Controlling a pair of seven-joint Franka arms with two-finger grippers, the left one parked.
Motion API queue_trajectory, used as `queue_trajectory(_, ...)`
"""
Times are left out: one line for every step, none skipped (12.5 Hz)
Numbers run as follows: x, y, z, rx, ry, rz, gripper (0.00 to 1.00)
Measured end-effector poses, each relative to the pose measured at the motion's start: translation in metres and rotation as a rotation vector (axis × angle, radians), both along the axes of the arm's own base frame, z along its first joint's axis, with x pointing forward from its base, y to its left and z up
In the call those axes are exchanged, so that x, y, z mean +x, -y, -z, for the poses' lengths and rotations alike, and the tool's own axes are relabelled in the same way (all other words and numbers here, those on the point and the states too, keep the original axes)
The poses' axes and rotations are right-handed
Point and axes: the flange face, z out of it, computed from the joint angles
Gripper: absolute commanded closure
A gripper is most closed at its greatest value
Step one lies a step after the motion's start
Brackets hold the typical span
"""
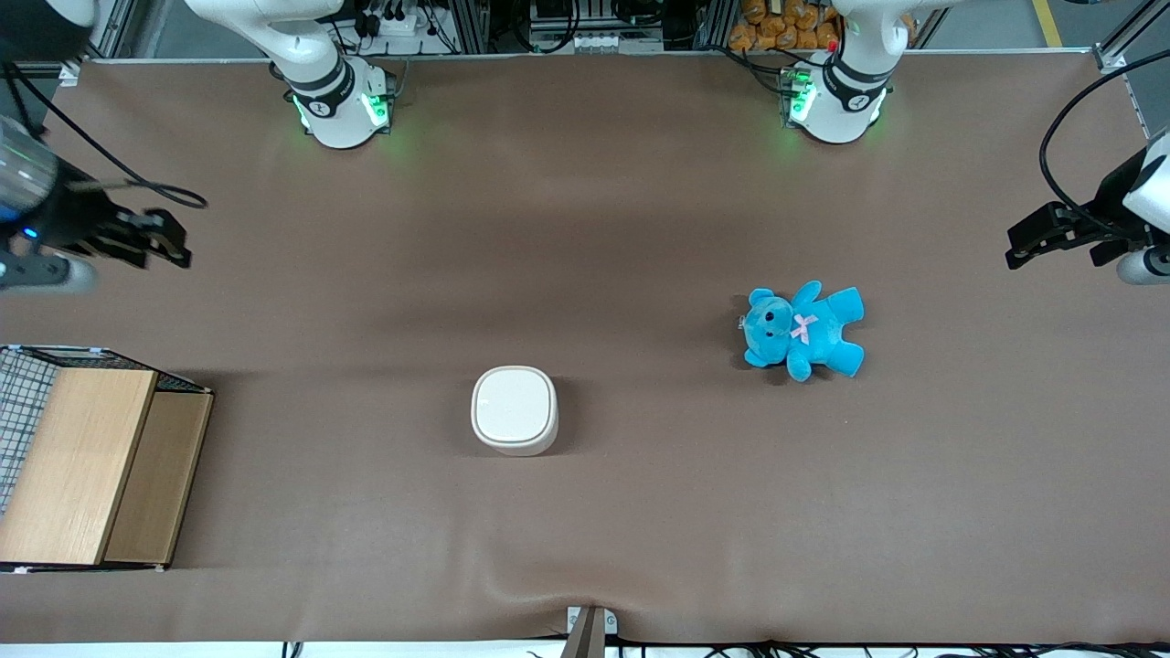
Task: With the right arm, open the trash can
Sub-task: 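Move the right gripper over to the white trash can's lid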
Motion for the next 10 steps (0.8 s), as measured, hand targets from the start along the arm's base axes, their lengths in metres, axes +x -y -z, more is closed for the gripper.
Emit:
queue_trajectory(0.008,-0.012,0.010,0.001,-0.008,0.002,0.89)
queue_trajectory(0.017,-0.025,0.020,0.004,-0.014,-0.004,1.00)
queue_trajectory(0.026,-0.035,0.028,0.012,-0.016,-0.007,1.00)
queue_trajectory(0.036,-0.042,0.037,0.023,-0.008,0.001,1.00)
queue_trajectory(0.045,-0.048,0.045,0.036,0.004,0.016,1.00)
queue_trajectory(0.053,-0.057,0.054,0.051,0.019,0.027,1.00)
queue_trajectory(0.060,-0.070,0.065,0.070,0.028,0.031,1.00)
queue_trajectory(0.066,-0.088,0.078,0.087,0.036,0.030,1.00)
queue_trajectory(0.072,-0.108,0.091,0.103,0.045,0.039,1.00)
queue_trajectory(0.076,-0.128,0.104,0.116,0.050,0.058,1.00)
